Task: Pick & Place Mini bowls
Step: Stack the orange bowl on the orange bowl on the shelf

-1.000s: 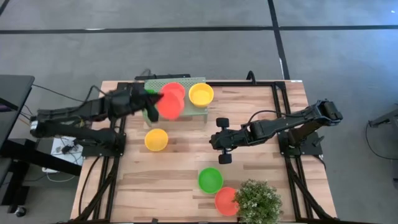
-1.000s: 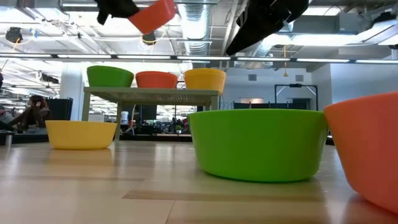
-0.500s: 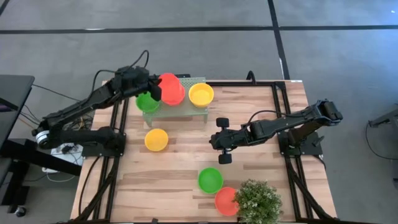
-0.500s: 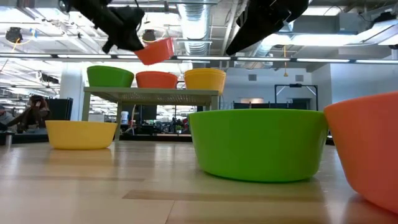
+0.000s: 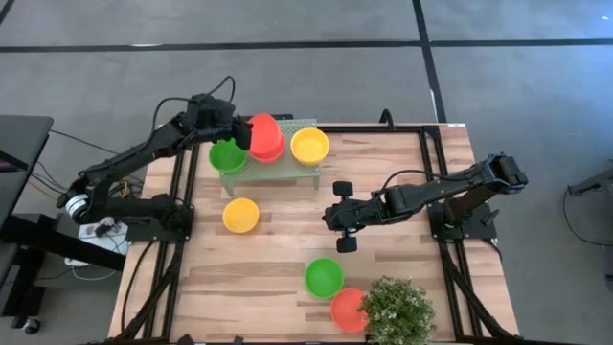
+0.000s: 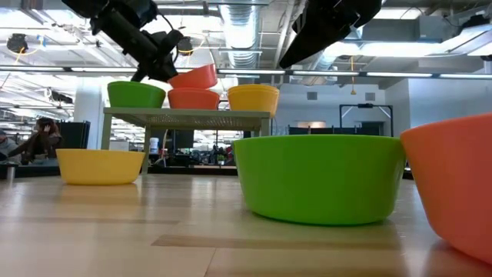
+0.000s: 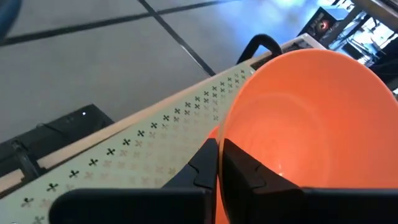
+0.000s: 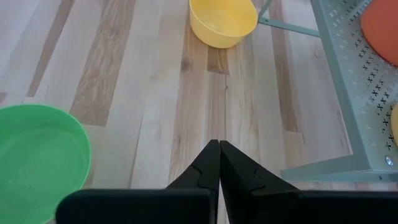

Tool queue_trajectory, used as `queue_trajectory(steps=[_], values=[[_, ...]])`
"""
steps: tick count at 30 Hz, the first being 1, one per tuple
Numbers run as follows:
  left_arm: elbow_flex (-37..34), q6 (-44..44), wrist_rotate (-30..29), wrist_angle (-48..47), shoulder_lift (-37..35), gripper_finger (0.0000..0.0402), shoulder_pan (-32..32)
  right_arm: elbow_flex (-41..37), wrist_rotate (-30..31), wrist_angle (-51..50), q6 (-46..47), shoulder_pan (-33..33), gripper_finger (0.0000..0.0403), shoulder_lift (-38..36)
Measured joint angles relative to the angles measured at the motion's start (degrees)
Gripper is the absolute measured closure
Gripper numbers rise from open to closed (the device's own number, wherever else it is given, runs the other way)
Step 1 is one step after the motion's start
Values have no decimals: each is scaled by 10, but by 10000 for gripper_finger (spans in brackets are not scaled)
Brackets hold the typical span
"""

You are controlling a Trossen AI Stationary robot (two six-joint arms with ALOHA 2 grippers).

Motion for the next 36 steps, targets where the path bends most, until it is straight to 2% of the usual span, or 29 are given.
queue_trajectory(steps=[7, 23, 30, 36], values=[[0, -16, 32, -11, -1, 386, 1, 0, 0, 0, 0, 0, 400, 0], [0, -16, 26, -12, -3, 333, 1, 0, 0, 0, 0, 0, 400, 0], [0, 12, -20, -12, -3, 312, 0, 0, 0, 0, 0, 0, 400, 0], [0, 45, -22, -11, -3, 315, -2, 0, 0, 0, 0, -4, 400, 0]])
